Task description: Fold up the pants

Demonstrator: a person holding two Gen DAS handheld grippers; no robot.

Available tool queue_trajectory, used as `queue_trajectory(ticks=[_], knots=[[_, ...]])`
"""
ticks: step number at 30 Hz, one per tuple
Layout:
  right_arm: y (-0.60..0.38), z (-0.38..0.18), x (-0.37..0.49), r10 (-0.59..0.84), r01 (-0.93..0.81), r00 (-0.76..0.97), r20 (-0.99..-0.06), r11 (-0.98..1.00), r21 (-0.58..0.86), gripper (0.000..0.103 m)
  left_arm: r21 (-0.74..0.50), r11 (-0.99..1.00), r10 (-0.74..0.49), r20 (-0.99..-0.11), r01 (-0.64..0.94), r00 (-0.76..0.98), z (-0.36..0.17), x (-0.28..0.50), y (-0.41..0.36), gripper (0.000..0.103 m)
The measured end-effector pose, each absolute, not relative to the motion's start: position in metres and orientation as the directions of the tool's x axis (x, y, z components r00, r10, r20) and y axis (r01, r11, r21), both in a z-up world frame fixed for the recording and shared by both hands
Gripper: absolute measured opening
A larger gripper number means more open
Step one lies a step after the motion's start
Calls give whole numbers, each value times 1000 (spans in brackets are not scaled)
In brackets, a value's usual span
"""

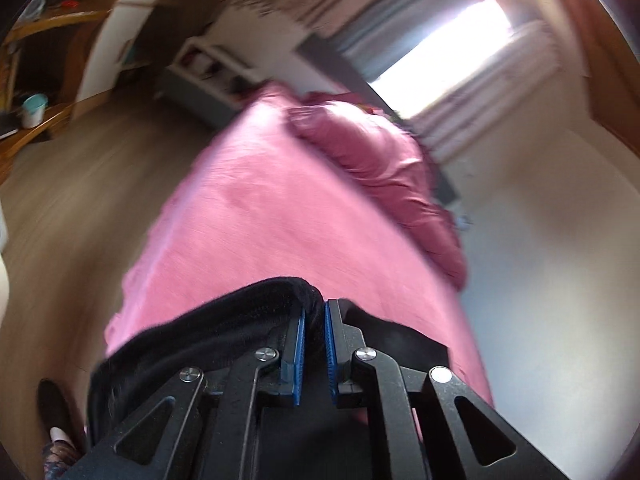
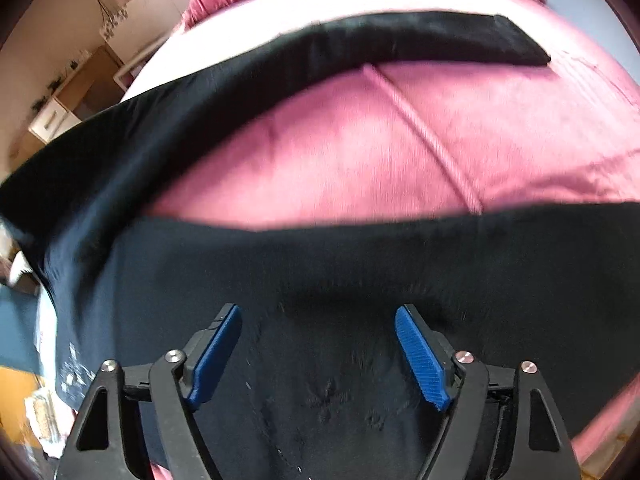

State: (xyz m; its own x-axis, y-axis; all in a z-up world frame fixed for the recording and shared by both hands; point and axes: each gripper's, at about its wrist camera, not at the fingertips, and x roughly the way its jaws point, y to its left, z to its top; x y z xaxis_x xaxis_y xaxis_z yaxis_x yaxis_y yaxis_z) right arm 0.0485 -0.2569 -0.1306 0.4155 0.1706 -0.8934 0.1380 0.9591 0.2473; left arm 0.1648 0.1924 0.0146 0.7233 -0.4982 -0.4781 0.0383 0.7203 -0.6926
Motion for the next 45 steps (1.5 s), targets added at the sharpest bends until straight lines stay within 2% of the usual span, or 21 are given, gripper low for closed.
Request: queue_trajectory(ticks=[3, 6, 11, 14, 22, 23, 24, 25, 26, 27, 31, 36, 39, 45], knots=[[-261, -118, 69, 236, 142, 451, -861, 933, 330, 58, -728, 678, -553, -410, 105, 726, 24, 117, 188, 8], [-264, -104, 99, 313, 145, 494, -811, 890, 432, 52, -729, 670, -578, -396, 138, 714, 26, 84, 184, 8], [-273, -81, 160, 403, 167, 566, -719, 798, 578, 51, -720, 677, -598, -417, 154, 684, 22, 59, 168, 8], [-275, -80, 197, 425, 208, 577, -697, 749, 629, 52, -719, 678, -606, -425, 156, 673, 18, 48, 162, 8], [-269, -103, 273, 385, 307, 508, -771, 755, 579, 49, -694, 701, -605, -456, 164, 653, 13, 33, 160, 8], [-268, -105, 281, 371, 312, 493, -787, 769, 558, 42, -693, 701, -607, -458, 167, 649, 13, 34, 160, 8], [-270, -108, 288, 357, 311, 474, -805, 788, 532, 26, -691, 703, -607, -461, 166, 648, 12, 34, 160, 8], [-268, -110, 293, 334, 307, 447, -830, 814, 493, 17, -687, 708, -602, -469, 161, 647, 12, 36, 162, 8], [-262, -113, 296, 301, 295, 421, -856, 846, 443, 10, -689, 710, -595, -477, 145, 646, 11, 41, 165, 8], [-265, -117, 294, 299, 279, 421, -856, 856, 436, 8, -693, 710, -587, -483, 127, 650, 9, 47, 169, 8], [-273, -105, 288, 320, 233, 451, -833, 859, 457, 8, -650, 760, -496, -553, 26, 669, 5, 97, 193, 8], [-289, -63, 254, 398, 132, 565, -723, 821, 555, 8, -667, 737, -395, -555, -108, 732, 10, 185, 241, 8], [-293, -45, 212, 437, 47, 610, -661, 813, 581, 8, -665, 735, -371, -559, -132, 742, 16, 213, 252, 8], [-305, -57, 122, 470, -7, 618, -630, 805, 593, 8, -636, 769, -383, -539, -65, 750, 24, 198, 245, 8]])
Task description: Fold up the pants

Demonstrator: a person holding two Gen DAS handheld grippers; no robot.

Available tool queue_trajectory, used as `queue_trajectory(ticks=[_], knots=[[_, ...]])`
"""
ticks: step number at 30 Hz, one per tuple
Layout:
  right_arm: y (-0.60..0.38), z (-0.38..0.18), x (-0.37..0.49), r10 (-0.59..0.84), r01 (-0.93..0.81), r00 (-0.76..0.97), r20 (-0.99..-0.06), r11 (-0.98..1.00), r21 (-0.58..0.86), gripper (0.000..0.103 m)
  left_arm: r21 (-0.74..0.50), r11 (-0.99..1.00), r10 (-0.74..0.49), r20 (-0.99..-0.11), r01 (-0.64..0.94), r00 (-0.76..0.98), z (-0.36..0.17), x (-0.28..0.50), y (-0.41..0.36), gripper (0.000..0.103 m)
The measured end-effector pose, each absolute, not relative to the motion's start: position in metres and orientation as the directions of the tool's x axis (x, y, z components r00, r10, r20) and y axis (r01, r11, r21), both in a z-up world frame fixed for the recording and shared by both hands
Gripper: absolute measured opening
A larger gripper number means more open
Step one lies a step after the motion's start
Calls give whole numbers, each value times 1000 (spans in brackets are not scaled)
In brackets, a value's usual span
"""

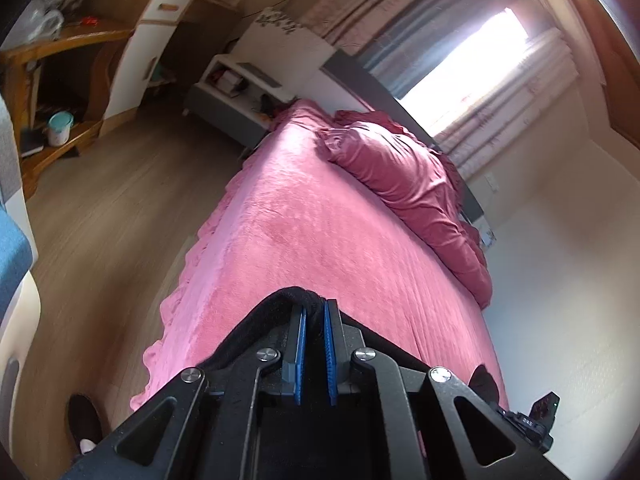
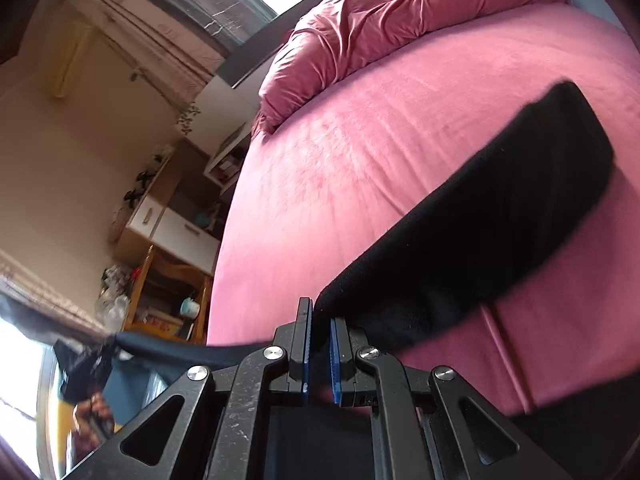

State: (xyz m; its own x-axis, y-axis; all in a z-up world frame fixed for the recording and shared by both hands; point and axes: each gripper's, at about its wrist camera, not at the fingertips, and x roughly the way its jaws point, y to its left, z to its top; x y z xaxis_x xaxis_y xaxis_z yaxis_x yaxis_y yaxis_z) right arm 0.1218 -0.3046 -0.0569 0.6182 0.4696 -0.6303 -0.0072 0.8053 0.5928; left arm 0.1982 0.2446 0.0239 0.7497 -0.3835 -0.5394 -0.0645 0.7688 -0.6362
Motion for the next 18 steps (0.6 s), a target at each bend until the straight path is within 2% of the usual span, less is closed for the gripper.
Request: queue_trajectory(ticks=[4, 9, 18], knots=[[-306, -88, 65, 470, 11, 582, -664, 812, 584, 8, -648, 759, -404, -543, -62, 736, 8, 161, 241, 8], [-291, -128, 9, 455, 20, 499, -738, 845, 534, 7, -660, 740, -395, -585, -133, 708, -30, 92, 251, 8], [-280, -190, -17, 401, 72, 403, -823, 882, 465, 7, -660, 683, -397, -695, -313, 599, -114, 23, 257, 8]])
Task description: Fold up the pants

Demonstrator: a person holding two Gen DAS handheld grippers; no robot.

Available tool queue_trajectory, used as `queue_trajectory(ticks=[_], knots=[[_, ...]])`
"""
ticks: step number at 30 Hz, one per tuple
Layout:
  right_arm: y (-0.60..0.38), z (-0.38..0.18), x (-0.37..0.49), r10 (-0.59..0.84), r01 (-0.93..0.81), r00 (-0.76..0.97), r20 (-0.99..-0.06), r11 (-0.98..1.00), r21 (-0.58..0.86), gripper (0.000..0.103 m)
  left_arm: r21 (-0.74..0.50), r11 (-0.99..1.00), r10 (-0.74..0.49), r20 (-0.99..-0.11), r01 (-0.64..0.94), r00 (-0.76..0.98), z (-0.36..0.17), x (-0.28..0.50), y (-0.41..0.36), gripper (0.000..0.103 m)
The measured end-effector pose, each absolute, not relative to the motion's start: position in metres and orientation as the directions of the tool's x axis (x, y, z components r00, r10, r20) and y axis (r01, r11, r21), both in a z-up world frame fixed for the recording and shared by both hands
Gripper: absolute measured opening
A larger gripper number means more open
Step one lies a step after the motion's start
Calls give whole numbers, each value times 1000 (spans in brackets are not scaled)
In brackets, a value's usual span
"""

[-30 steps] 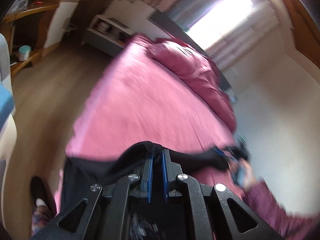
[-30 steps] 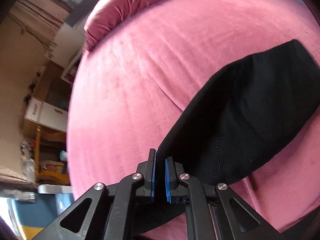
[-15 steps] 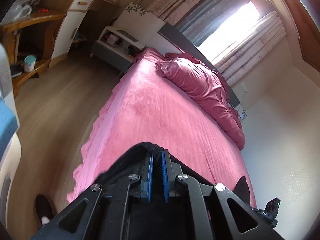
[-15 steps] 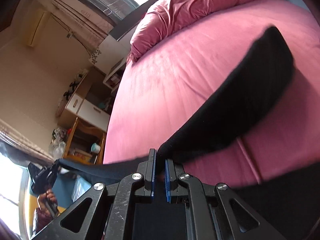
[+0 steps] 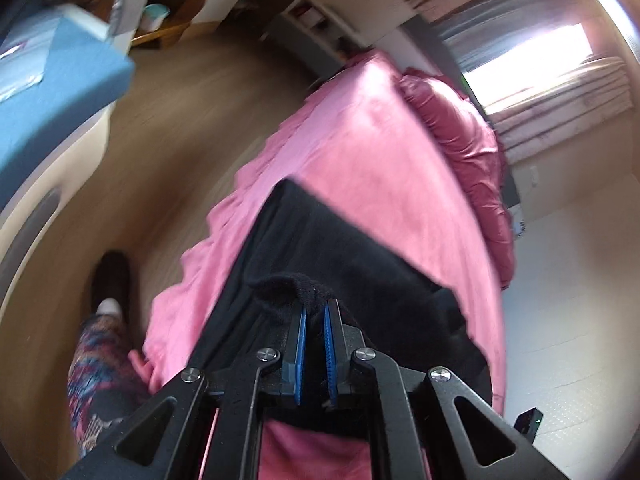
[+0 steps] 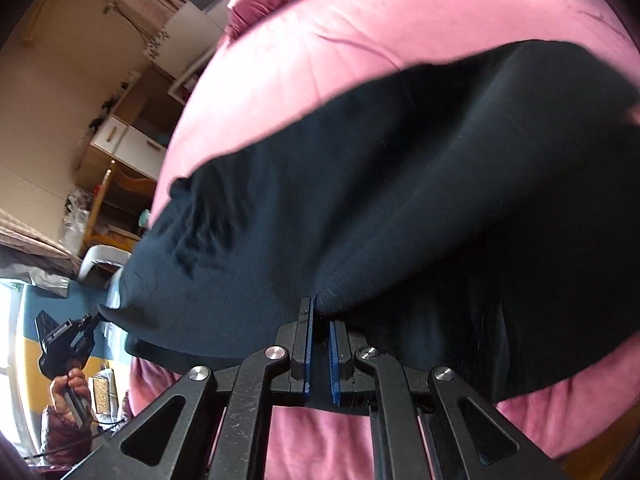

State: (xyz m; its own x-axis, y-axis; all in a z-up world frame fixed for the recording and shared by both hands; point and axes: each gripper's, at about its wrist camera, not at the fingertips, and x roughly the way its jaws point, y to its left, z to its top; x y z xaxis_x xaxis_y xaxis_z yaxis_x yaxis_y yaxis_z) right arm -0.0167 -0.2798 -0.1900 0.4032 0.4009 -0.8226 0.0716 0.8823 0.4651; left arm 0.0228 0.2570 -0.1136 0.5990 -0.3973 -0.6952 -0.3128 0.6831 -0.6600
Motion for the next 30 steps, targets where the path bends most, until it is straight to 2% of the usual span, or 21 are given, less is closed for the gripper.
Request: queue_trajectory(ticks=[3, 5, 8, 13, 16, 19, 21, 25, 30], knots=[[-278, -205, -15, 390, 85, 392, -833, 887, 455, 7, -708, 604, -429, -676, -366, 599, -132, 10, 262, 10], [-274, -210, -8, 385, 98, 394, -835, 885, 455, 7, -737, 535, -445, -662, -413, 604, -141, 3, 268, 24], [-274, -217, -7, 387, 120, 396, -833, 877, 464, 7, -790, 418, -476, -611, -449, 632, -151, -7, 276, 33], [-283, -227, -12, 387, 133, 396, -833, 873, 469, 7, -824, 327, -511, -565, -462, 647, -152, -2, 276, 38], [-289, -229, -14, 384, 131, 397, -834, 875, 466, 7, -785, 372, -492, -619, -495, 612, -154, 8, 269, 35], [-289, -221, -14, 374, 138, 419, -828, 875, 465, 7, -755, 419, -472, -656, -504, 590, -153, 6, 266, 16], [-292, -208, -20, 375, 118, 444, -814, 876, 468, 6, -732, 484, -444, -677, -479, 587, -142, 6, 262, 11], [-296, -186, -35, 380, 77, 485, -788, 879, 471, 6, -688, 560, -418, -716, -461, 560, -131, 2, 262, 9], [-299, -202, -43, 365, 95, 437, -822, 890, 445, 6, -637, 583, -403, -766, -504, 501, -151, -1, 264, 9]])
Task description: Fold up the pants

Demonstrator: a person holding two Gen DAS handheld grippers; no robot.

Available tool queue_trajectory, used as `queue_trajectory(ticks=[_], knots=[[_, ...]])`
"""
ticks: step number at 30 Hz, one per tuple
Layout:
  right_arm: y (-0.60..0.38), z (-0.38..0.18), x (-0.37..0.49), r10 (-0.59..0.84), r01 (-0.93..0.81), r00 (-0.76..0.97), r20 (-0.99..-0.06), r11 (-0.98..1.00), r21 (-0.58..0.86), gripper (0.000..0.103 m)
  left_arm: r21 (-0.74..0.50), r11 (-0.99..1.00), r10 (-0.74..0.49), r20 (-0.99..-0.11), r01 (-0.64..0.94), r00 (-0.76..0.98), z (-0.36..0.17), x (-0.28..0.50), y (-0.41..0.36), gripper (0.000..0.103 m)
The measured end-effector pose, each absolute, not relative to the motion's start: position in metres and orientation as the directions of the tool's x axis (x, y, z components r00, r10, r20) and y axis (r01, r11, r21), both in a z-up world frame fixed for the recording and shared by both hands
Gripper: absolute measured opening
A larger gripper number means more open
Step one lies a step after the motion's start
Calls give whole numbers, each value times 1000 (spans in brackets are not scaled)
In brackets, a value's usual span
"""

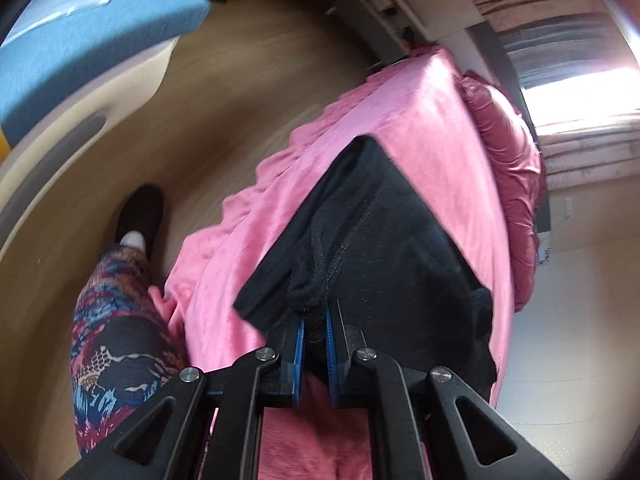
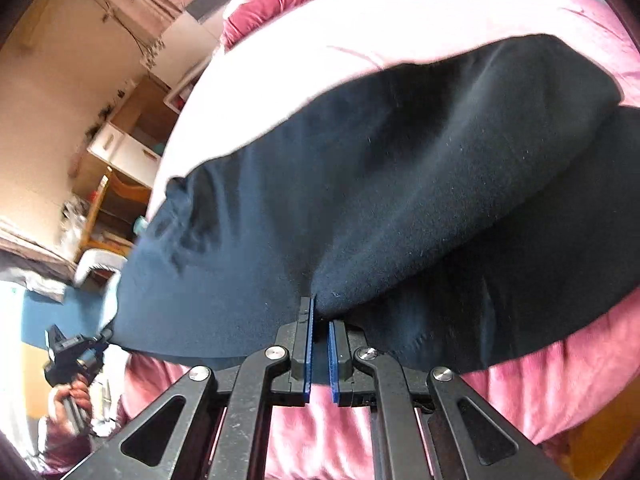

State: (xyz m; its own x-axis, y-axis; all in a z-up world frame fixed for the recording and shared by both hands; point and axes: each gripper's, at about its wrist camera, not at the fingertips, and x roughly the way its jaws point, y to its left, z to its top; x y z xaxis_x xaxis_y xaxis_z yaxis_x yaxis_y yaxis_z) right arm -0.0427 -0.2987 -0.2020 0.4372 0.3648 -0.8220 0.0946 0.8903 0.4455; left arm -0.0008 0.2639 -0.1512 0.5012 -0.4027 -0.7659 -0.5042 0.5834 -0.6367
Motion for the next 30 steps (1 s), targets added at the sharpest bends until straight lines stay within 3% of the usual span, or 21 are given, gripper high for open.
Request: queue_trajectory(ticks=[6, 9, 11, 13, 15, 17, 22, 25, 30], knots=[[-299, -218, -43, 351, 102, 392, -850, 902, 419, 6, -620, 595, -403, -781, -511, 478, -157, -1, 263, 9], [-299, -232, -40, 351, 103, 361, -864, 906, 411, 6, -590, 594, -396, -806, -547, 440, -165, 2, 262, 16], [-303, -232, -39, 377, 109, 362, -853, 891, 440, 9, -570, 584, -370, -821, -578, 435, -159, -1, 266, 28], [-311, -231, -40, 410, 113, 366, -835, 871, 477, 11, -526, 605, -302, -846, -598, 439, -145, -3, 270, 29], [-327, -227, -43, 447, 135, 386, -807, 838, 528, 34, -483, 659, -203, -852, -576, 482, -119, -5, 269, 29], [-346, -216, -49, 446, 153, 442, -778, 818, 555, 44, -482, 699, -169, -829, -528, 533, -95, -5, 262, 29], [-438, -195, -62, 329, 313, 604, -726, 739, 596, 44, -514, 802, -269, -766, -305, 584, -63, 16, 209, 30], [-494, -194, -62, 217, 420, 651, -728, 695, 583, 43, -514, 847, -377, -764, -140, 524, -64, 34, 155, 30], [-563, -203, -45, 130, 520, 688, -714, 598, 610, 35, -511, 860, -472, -794, -1, 384, -83, 52, 87, 30]])
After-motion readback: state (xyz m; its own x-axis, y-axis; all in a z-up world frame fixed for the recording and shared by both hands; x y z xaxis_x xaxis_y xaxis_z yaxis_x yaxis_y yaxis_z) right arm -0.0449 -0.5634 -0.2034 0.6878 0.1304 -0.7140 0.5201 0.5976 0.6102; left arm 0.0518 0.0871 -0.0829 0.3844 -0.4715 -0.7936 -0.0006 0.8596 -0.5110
